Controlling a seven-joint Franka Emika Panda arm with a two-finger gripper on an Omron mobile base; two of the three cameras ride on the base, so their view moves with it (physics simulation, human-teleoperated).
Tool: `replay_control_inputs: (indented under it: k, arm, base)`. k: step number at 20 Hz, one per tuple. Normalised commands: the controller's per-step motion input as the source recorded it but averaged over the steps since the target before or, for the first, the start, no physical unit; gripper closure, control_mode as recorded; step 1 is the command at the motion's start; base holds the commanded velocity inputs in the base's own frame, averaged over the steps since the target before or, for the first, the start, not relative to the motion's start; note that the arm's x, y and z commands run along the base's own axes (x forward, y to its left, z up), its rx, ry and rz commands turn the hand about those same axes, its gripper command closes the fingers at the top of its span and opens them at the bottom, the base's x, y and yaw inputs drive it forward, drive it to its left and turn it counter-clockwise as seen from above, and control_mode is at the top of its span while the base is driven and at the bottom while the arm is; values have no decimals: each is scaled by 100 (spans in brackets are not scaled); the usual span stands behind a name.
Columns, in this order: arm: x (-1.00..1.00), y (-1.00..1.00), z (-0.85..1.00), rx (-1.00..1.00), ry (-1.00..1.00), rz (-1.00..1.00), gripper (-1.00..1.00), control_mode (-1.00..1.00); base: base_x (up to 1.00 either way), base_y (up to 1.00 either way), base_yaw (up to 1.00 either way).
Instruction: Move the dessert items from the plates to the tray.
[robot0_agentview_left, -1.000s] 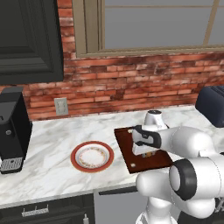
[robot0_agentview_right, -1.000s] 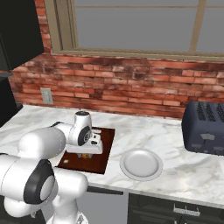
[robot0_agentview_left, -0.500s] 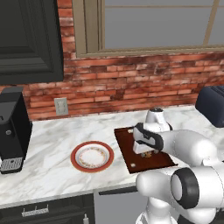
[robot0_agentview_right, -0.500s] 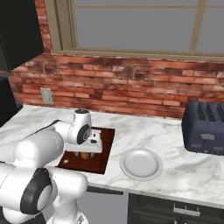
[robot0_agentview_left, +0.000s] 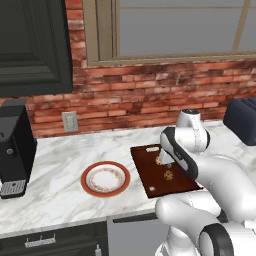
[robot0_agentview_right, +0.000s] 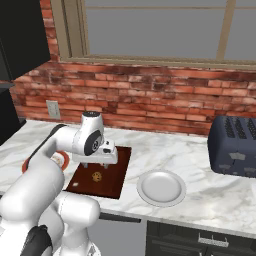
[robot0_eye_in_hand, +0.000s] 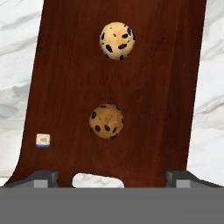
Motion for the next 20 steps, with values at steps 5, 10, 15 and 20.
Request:
replay_control_inputs:
  k: [5, 10, 15, 20]
  arm:
    - [-52, -5, 52, 0, -12, 3, -100, -100]
    - [-48, 0, 38, 0, -16, 2, -100, -100]
    - [-48, -6, 33, 0, -12, 3, -100, -100]
    - [-19, -2, 44, 0, -11, 1, -100, -100]
  base:
    - [0, 0, 0]
    - [0, 0, 0]
    - [0, 0, 0]
    - [0, 0, 0]
